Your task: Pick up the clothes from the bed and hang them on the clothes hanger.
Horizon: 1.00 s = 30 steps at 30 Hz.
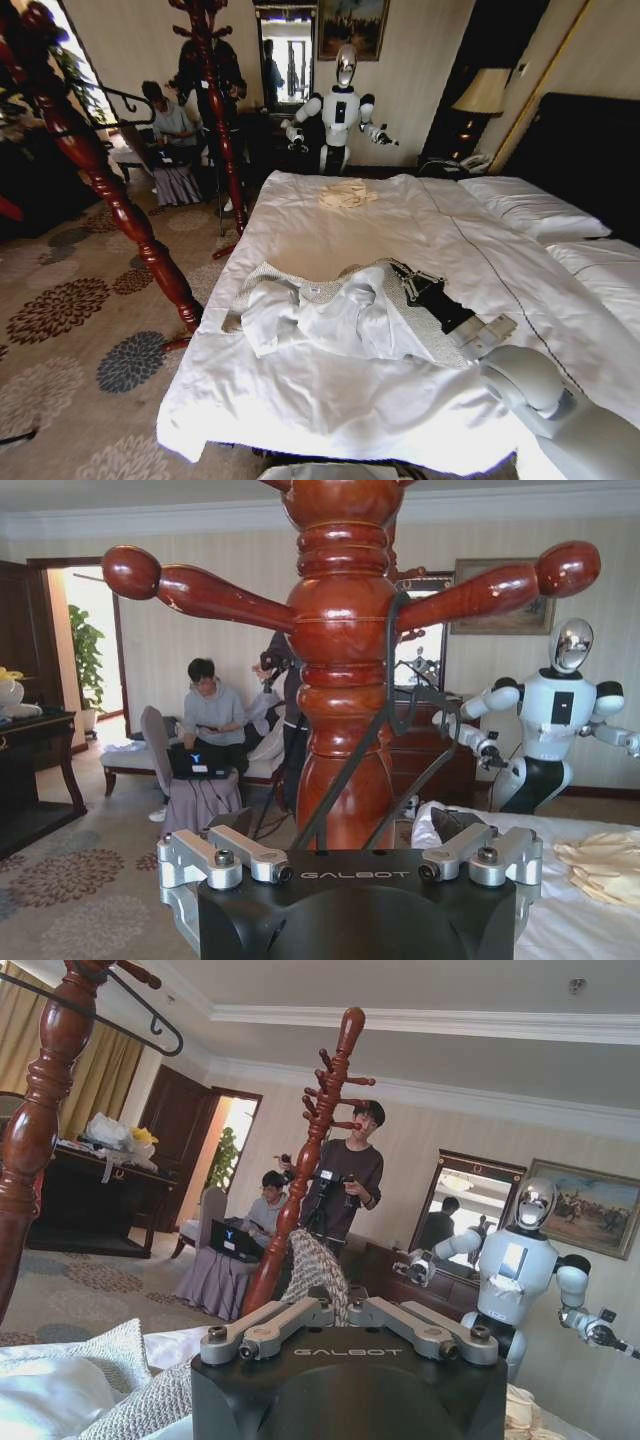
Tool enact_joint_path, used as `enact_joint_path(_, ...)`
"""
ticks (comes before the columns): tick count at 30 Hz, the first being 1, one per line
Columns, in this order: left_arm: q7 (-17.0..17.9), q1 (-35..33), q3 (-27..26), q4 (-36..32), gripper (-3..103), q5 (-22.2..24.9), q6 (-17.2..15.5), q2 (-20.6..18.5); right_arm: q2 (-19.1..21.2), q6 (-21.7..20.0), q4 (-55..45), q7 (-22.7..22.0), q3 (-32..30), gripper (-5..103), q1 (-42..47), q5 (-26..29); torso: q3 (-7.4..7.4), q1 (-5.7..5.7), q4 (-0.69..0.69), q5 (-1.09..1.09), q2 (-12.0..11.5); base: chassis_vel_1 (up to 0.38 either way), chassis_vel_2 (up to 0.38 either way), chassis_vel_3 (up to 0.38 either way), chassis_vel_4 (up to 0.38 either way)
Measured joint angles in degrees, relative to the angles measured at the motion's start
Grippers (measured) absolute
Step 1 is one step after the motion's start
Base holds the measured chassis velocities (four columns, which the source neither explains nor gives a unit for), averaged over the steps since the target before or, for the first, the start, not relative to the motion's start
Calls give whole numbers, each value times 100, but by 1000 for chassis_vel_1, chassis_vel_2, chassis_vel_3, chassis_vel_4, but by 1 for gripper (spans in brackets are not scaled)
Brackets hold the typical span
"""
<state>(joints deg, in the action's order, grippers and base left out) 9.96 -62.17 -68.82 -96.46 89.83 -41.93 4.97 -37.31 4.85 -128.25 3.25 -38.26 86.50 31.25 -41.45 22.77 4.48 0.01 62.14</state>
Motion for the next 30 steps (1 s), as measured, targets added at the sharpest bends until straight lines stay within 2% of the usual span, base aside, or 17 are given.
enact_joint_path(1, -5, -6, 0, -5, 103, -16, 8, -3, 2, 3, 5, 2, 21, 1, -22, 0, 0, 0, -1, 1, 0, 0, 0, 0, 0)
enact_joint_path(2, -5, -11, 1, -3, 99, -19, 8, -7, 1, 3, 7, 3, 26, 1, -26, 0, 0, 0, -1, 1, 0, 0, 0, 0, 0)
enact_joint_path(4, -5, -18, 1, 2, 99, -20, 8, -11, 1, 4, 8, 3, 29, 1, -28, 0, 0, 0, -1, 0, 0, 0, 0, 0, 0)
enact_joint_path(7, -11, -35, 1, -8, 84, -16, 8, -12, -5, 5, 23, 4, 52, 1, -40, -1, 0, 0, -1, 0, 0, 0, 0, 0, 0)
enact_joint_path(10, -5, -37, 0, -45, 78, 17, -7, 4, -10, 5, 28, 5, 66, 1, -55, -3, 0, 0, -1, 0, 0, 0, 0, 0, 0)
enact_joint_path(11, 24, -44, 0, -71, 67, 43, -13, 18, -14, 6, 33, 5, 73, 1, -60, -6, 0, 0, 0, 0, 0, 0, 0, 0, 0)
enact_joint_path(13, 38, -51, 3, -83, 67, 48, -14, 23, -16, 5, 36, 5, 75, 1, -59, -10, 0, 0, -1, 0, 0, 0, 0, 0, 0)
enact_joint_path(16, 48, -61, 12, -98, 51, 55, -17, 39, -18, 9, 45, 7, 76, 1, -57, -18, 0, 0, 0, 0, 0, 0, 0, 0, 0)
enact_joint_path(17, 48, -61, 12, -98, 51, 55, -17, 39, -18, 9, 45, 7, 76, 1, -57, -18, 0, 0, 0, 0, 0, 0, 0, 0, 0)
enact_joint_path(19, 41, -54, 12, -104, 40, 66, -18, 53, -10, 15, 56, 9, 76, 1, -58, -19, 0, 0, -1, 0, 0, 0, 0, 0, 0)
enact_joint_path(22, -38, -49, 12, -106, 34, 73, -12, 59, -1, 28, 70, 14, 76, 1, -61, -27, 0, 0, -1, 0, 0, 0, 0, 0, 0)
enact_joint_path(25, -265, -66, 12, -158, 19, 39, 154, 94, 9, 37, 86, 22, 83, 1, -83, -69, 0, 0, -1, 0, 0, 0, 0, 0, 0)
enact_joint_path(26, -265, -66, 12, -158, 19, 39, 154, 94, 9, 37, 86, 22, 83, 1, -83, -69, 0, 0, -1, 0, 0, 0, 0, 0, 0)
enact_joint_path(29, -492, -63, 13, -251, 3, 33, 296, 141, 13, 38, 93, 27, 98, 1, -94, -85, 0, 0, -1, 0, 0, 0, 0, 0, 0)
enact_joint_path(30, -492, -63, 13, -251, 3, 33, 296, 141, 13, 38, 93, 27, 98, 1, -94, -85, 0, 0, -1, 0, 0, 0, 0, 0, 0)
